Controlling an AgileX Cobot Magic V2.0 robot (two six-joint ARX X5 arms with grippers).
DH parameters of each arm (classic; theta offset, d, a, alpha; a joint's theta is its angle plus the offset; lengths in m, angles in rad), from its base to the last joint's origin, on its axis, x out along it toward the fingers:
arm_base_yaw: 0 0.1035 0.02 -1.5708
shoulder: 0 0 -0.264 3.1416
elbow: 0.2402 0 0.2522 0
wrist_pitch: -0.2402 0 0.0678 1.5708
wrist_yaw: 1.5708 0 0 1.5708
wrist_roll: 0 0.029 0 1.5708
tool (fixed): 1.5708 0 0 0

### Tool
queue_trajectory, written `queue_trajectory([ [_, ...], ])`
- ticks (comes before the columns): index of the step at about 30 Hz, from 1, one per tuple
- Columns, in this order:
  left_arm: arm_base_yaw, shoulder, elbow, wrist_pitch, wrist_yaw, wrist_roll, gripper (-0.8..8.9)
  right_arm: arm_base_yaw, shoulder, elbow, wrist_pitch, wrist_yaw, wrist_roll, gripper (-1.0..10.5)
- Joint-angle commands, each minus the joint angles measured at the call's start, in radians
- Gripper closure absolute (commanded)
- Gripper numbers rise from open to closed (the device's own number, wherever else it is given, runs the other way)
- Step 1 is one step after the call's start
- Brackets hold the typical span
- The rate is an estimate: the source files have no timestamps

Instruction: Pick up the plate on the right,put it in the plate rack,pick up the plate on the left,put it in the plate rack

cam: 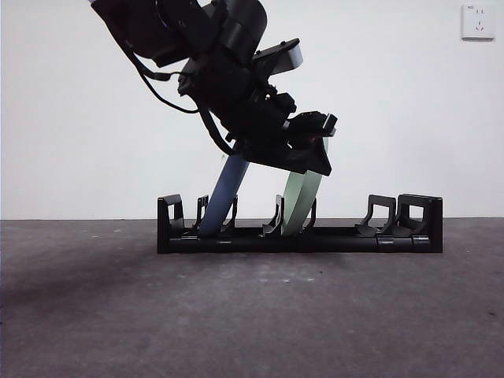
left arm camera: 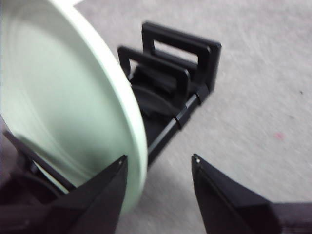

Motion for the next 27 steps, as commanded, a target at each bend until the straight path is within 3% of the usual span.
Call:
queue_trajectory([
  [1, -0.007, -0.038, -0.001, -0.02, 0.012, -0.021, 5.88, 0.001, -0.001, -0.006, -0.023, -0.003, 0.007, 6.6],
  [10, -0.006, -0.245, -0.001, -0.202, 0.012, -0.021, 5.88, 0.001, 0.0, -0.006, -0.023, -0.003, 0.007, 6.6],
  [17, -0.011, -0.473, -0.001, -0.518, 0.016, -0.022, 5.89, 0.001, 0.0, -0.031, -0.023, -0.004, 0.008, 6.6],
  [27, -0.011, -0.818, -0.001, -0.842, 0.032, -0.025, 5.93, 0.001, -0.024, -0.271, -0.023, -0.072, -0.018, 6.7],
])
